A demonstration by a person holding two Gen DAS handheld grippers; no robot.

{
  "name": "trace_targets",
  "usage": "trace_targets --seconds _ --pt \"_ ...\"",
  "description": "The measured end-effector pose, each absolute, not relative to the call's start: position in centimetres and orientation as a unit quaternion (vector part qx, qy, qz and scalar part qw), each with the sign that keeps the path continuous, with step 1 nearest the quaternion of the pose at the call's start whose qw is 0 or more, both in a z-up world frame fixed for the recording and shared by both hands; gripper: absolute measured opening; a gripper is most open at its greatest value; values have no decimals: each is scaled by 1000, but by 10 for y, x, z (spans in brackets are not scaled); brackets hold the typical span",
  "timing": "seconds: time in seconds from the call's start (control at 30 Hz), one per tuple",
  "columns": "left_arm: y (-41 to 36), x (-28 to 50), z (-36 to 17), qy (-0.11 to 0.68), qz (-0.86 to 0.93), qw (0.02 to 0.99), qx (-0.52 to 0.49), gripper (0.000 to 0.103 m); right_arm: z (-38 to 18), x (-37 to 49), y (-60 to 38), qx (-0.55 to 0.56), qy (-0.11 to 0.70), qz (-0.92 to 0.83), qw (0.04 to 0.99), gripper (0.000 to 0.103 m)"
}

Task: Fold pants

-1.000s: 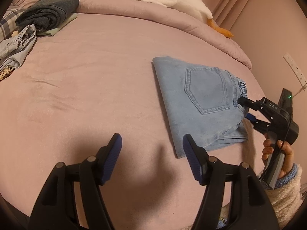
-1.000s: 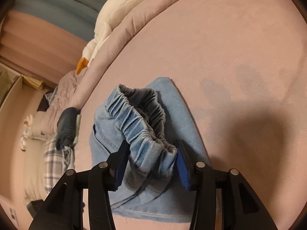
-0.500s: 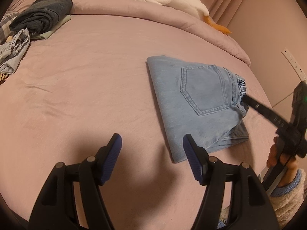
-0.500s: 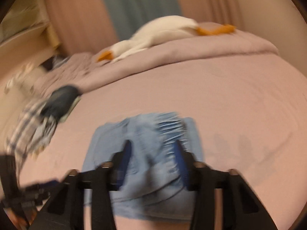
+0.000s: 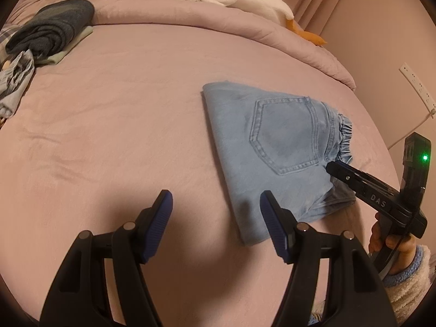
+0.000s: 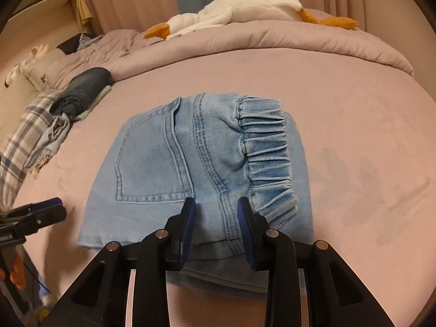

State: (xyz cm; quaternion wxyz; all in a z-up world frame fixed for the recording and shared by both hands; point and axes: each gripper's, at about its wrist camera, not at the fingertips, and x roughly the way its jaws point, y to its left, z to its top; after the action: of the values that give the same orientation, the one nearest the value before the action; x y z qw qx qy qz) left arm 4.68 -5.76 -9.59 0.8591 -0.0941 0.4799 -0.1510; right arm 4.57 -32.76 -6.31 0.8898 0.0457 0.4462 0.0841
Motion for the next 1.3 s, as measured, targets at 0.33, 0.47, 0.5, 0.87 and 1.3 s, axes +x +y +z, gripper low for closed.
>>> trace_targets --seconds 0.33,0.47,0.5,0.87,1.3 --pt "-90 79 -81 450 -175 874 -59 66 -45 28 -322 87 388 137 907 33" --pt "-103 94 -80 442 -181 878 -38 66 -55 26 -306 68 402 167 898 33" --pt "-106 98 -80 442 -182 878 -33 66 -59 25 -300 61 409 174 894 33" --pt "-120 142 -123 495 -167 853 1 68 -74 23 -272 -26 428 193 883 33" --pt "-109 127 -120 497 -151 854 -33 71 -74 23 -273 -25 424 194 884 33"
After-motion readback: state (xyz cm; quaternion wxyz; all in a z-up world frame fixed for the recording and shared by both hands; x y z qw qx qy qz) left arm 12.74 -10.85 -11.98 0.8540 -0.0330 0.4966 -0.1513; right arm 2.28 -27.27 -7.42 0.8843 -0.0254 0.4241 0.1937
